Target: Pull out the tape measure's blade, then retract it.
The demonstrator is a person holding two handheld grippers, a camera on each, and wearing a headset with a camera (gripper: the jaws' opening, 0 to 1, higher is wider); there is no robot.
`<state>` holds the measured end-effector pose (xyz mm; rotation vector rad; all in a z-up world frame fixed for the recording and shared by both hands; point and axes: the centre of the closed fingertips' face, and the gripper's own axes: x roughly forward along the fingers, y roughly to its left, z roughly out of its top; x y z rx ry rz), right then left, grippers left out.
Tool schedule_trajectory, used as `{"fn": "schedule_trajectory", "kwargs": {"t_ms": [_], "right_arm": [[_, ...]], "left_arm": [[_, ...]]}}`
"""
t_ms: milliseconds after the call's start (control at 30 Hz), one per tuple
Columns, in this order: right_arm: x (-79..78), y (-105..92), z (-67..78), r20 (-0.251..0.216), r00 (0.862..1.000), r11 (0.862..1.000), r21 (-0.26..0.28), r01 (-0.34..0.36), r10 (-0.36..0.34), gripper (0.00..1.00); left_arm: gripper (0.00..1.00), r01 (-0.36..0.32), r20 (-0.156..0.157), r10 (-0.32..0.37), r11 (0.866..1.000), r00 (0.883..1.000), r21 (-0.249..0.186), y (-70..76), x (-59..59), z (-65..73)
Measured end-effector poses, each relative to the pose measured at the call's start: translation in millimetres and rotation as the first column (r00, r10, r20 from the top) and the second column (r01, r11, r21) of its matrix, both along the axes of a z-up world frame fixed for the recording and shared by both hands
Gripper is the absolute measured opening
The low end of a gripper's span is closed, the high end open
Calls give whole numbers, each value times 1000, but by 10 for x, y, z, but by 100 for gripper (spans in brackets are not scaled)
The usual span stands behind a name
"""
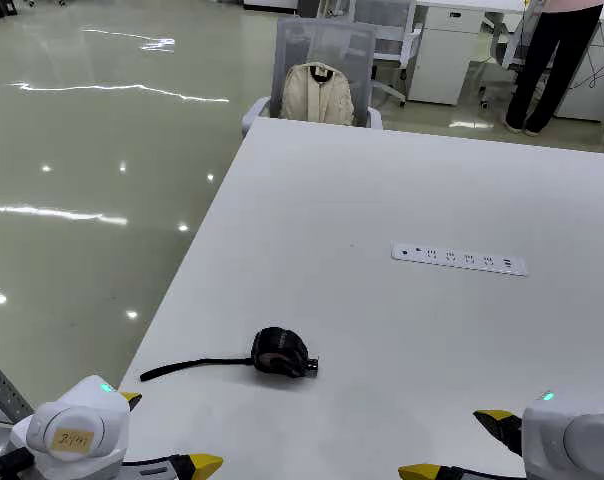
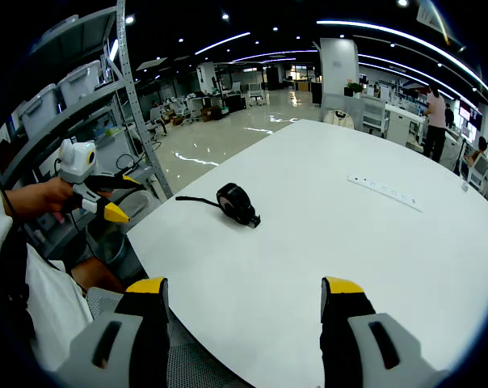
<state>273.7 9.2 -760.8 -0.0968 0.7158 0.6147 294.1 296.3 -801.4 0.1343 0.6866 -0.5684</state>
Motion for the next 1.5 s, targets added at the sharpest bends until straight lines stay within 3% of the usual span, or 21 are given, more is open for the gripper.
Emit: {"fn": "schedule_trajectory", "kwargs": {"t_ms": [333,833,1500], "right_arm": [[43,27,-30,-7,1000,1000,-8,-28,28,78],[131,3,-57,-5,999,999,-13,-51,51,77],[285,74,-145,-12,996,996,-37,-87,86,74]], "left_arm": [[80,-16,6,16,1000,1000,7,69,60,23],[79,-16,4,16,1000,1000,12,16,105,14],[79,-5,-3,5,1000,1000,12,-55,276,-64]]}}
